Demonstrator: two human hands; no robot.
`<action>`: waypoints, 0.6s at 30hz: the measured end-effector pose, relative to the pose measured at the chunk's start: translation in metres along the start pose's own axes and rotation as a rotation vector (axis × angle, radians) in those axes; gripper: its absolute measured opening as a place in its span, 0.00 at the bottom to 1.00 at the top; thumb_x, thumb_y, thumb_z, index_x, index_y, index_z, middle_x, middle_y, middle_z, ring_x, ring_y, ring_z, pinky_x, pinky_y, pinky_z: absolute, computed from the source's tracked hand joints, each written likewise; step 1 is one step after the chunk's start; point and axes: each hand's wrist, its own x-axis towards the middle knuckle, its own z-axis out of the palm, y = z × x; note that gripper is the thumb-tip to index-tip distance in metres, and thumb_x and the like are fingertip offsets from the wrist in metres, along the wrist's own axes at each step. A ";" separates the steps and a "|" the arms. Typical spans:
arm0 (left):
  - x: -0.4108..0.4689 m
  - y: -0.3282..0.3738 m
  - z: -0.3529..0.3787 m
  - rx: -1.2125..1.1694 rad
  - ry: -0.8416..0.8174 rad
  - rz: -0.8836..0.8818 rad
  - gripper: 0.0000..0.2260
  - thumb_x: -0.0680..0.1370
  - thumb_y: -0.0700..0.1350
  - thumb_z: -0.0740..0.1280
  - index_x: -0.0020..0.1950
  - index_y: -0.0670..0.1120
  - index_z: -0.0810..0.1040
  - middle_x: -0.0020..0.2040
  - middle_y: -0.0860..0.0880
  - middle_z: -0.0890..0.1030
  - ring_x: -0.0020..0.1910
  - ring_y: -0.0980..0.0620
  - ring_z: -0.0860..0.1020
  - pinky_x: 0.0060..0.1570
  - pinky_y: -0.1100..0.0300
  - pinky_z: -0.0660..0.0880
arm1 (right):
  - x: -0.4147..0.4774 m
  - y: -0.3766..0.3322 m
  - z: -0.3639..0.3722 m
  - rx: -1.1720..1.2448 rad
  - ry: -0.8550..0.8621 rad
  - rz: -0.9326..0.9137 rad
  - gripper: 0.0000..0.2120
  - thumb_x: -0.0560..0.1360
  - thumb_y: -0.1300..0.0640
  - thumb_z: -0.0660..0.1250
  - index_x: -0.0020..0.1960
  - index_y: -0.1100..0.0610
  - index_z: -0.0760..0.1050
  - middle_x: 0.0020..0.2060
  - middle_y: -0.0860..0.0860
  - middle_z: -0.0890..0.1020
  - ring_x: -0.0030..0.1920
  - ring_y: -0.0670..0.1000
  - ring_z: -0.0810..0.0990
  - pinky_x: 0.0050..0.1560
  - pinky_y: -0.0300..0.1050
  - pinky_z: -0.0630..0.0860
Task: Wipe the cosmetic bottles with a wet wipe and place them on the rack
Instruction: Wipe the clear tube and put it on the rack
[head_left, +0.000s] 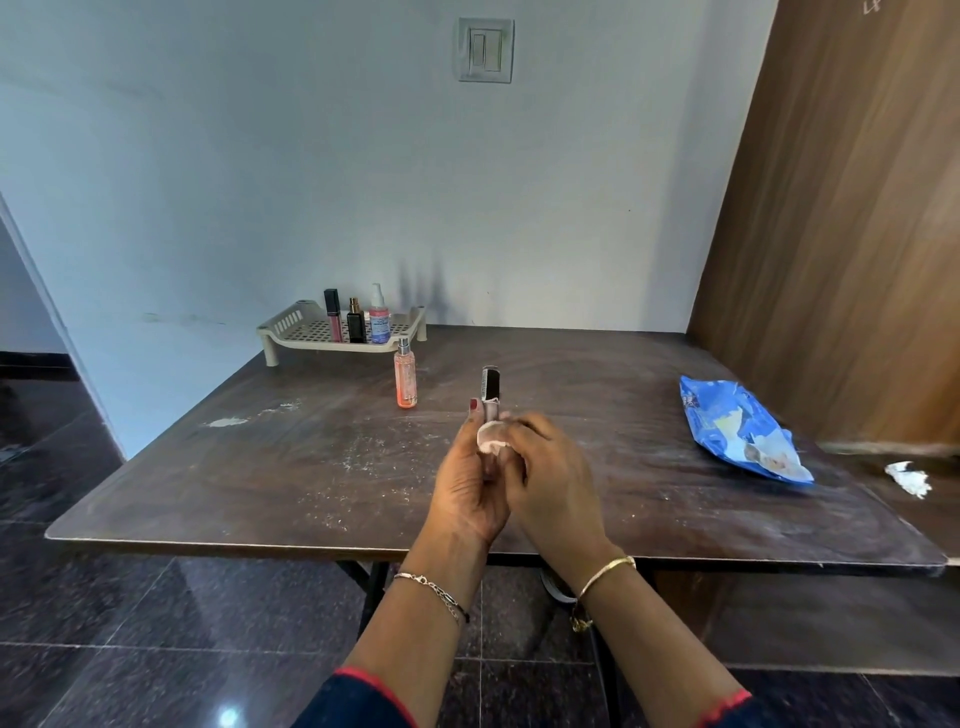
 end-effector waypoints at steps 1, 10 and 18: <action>-0.001 0.000 0.000 -0.013 -0.027 -0.010 0.10 0.77 0.47 0.65 0.50 0.40 0.78 0.46 0.44 0.80 0.48 0.50 0.79 0.66 0.59 0.71 | 0.006 -0.001 -0.001 -0.012 0.038 -0.015 0.12 0.72 0.67 0.63 0.51 0.56 0.80 0.49 0.50 0.80 0.47 0.49 0.79 0.44 0.40 0.74; -0.006 -0.001 0.005 0.004 -0.134 -0.022 0.13 0.81 0.44 0.60 0.60 0.38 0.76 0.55 0.40 0.80 0.53 0.46 0.81 0.52 0.52 0.80 | 0.043 -0.002 -0.008 -0.007 0.196 -0.039 0.12 0.73 0.68 0.61 0.50 0.57 0.80 0.48 0.52 0.79 0.45 0.53 0.78 0.41 0.50 0.77; 0.000 0.004 0.009 -0.129 -0.099 -0.037 0.14 0.79 0.48 0.61 0.53 0.39 0.77 0.52 0.45 0.80 0.54 0.50 0.78 0.68 0.55 0.69 | -0.002 0.003 0.004 0.049 0.047 -0.070 0.15 0.71 0.70 0.63 0.52 0.56 0.80 0.50 0.50 0.81 0.47 0.49 0.79 0.44 0.44 0.77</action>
